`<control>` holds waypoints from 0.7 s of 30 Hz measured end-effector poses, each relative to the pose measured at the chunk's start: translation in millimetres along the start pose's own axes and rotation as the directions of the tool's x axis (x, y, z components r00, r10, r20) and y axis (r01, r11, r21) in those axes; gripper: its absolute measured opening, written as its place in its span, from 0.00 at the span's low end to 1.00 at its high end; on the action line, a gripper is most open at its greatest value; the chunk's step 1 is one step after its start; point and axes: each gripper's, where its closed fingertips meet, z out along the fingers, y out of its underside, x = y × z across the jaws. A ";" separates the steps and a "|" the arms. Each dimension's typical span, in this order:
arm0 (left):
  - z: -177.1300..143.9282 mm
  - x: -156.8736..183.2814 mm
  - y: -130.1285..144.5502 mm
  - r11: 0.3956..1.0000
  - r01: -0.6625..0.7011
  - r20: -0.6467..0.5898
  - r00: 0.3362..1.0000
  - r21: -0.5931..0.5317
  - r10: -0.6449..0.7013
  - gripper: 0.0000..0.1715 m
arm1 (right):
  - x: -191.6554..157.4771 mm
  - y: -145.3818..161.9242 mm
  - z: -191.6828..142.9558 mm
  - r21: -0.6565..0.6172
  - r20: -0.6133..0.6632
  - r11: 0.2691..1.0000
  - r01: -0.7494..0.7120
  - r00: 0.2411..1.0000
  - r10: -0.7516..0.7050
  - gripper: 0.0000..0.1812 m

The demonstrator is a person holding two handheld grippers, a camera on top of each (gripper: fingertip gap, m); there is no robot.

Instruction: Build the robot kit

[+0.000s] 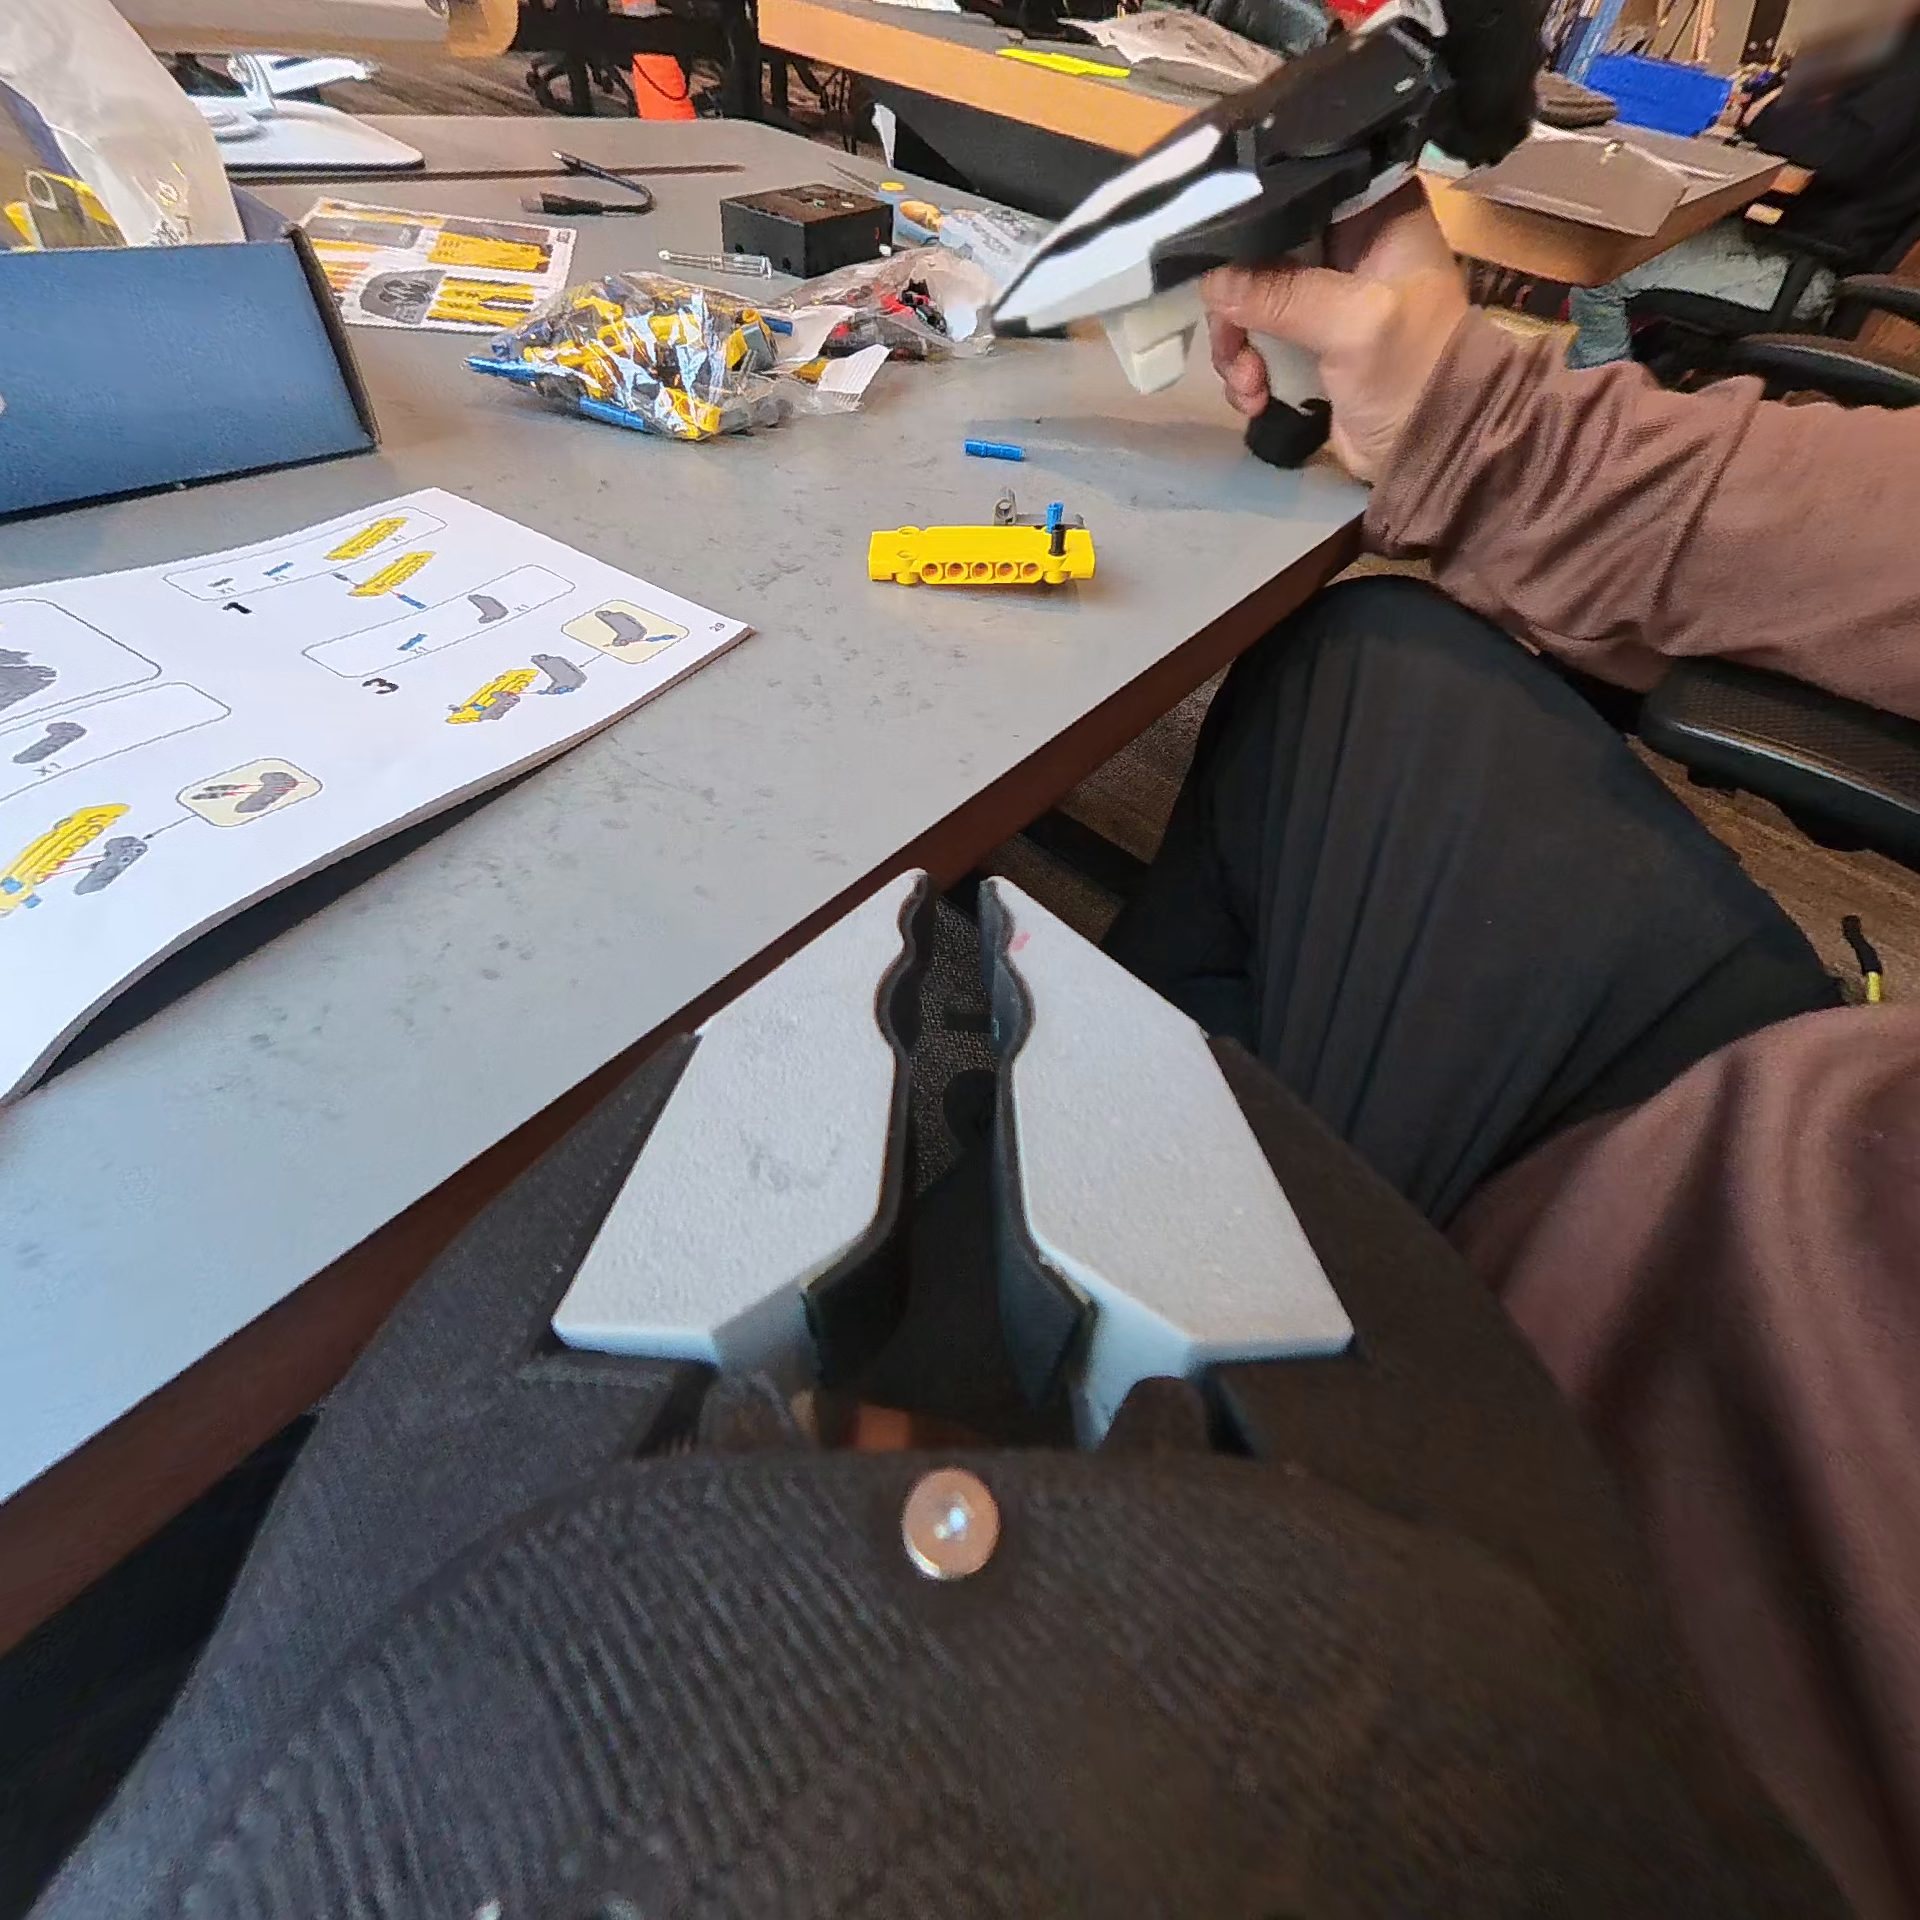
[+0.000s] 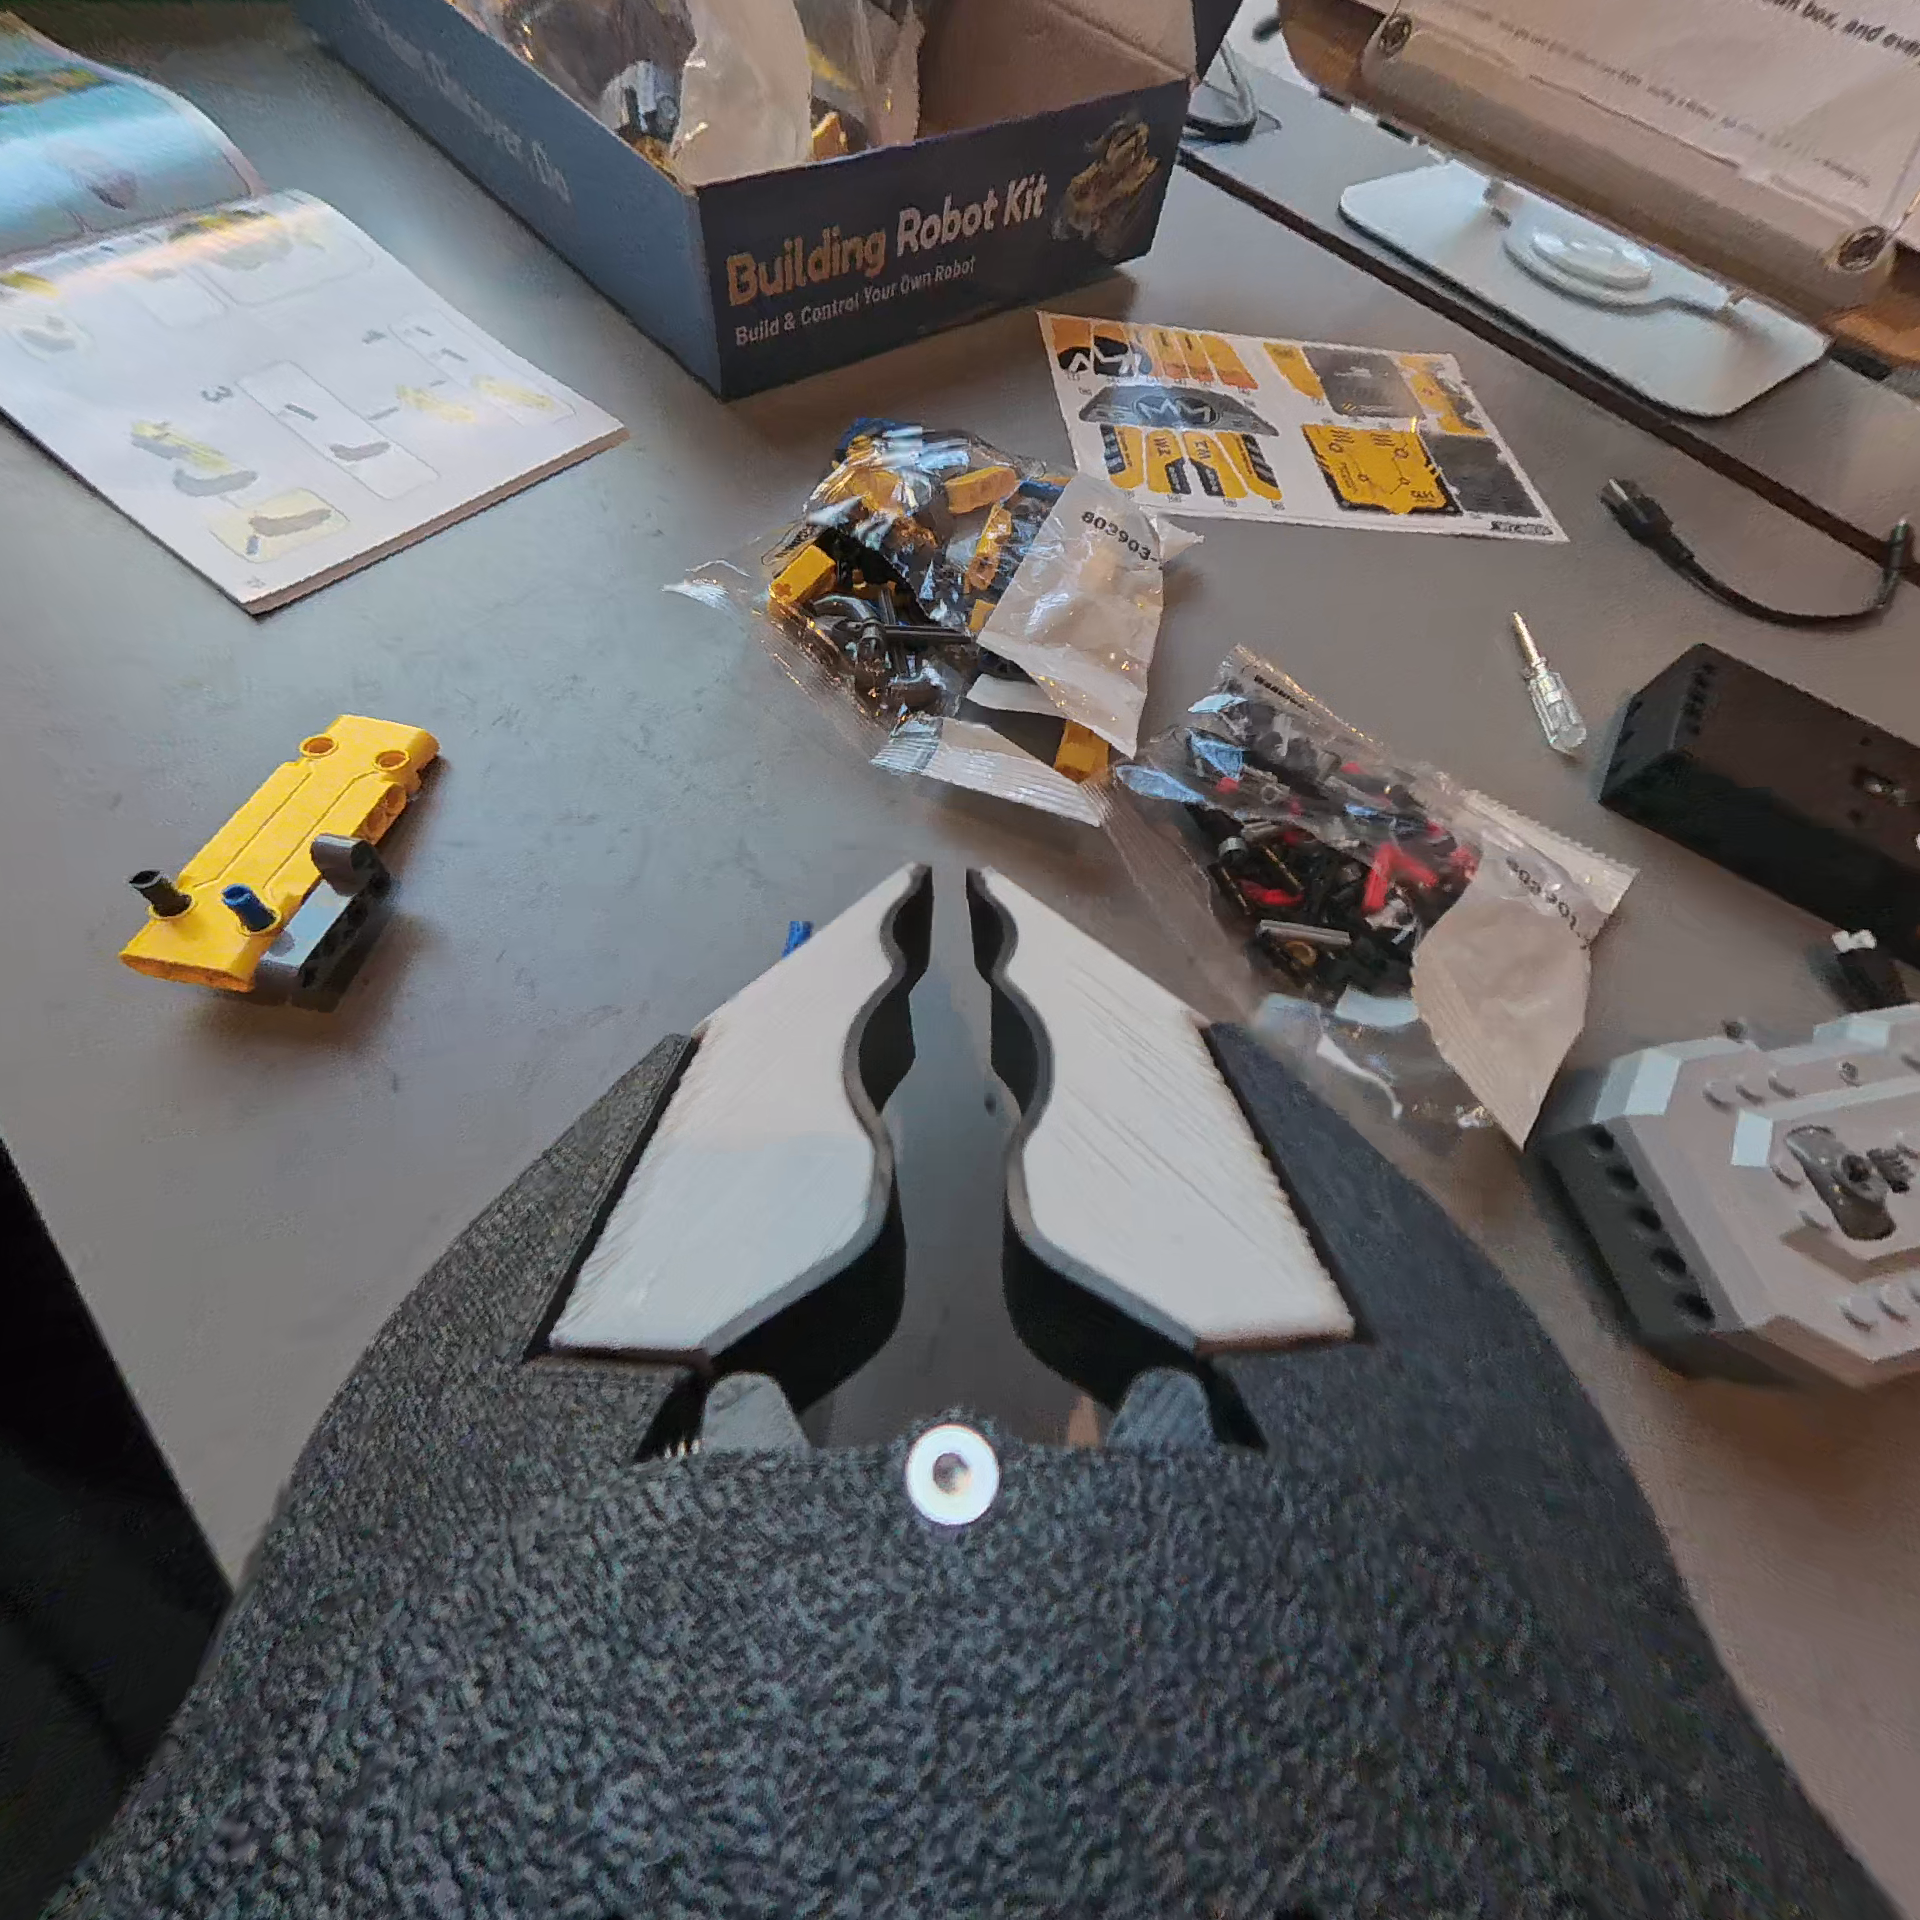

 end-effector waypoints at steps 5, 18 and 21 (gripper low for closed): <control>-0.8 1.2 -1.2 1.000 0.018 -0.013 1.000 0.004 -0.018 0.04 | -4.4 28.9 -3.6 -0.170 -0.003 0.979 -0.109 0.994 0.110 0.07; -6.6 7.2 -3.3 1.000 0.024 -0.034 0.999 0.019 -0.023 0.04 | -21.6 32.7 -4.1 -0.196 -0.105 0.938 -0.285 0.957 0.269 0.12; -6.7 8.7 -2.7 1.000 0.019 -0.037 0.999 0.016 -0.019 0.04 | -30.6 23.2 2.5 -0.166 -0.043 0.945 -0.281 0.960 0.278 0.12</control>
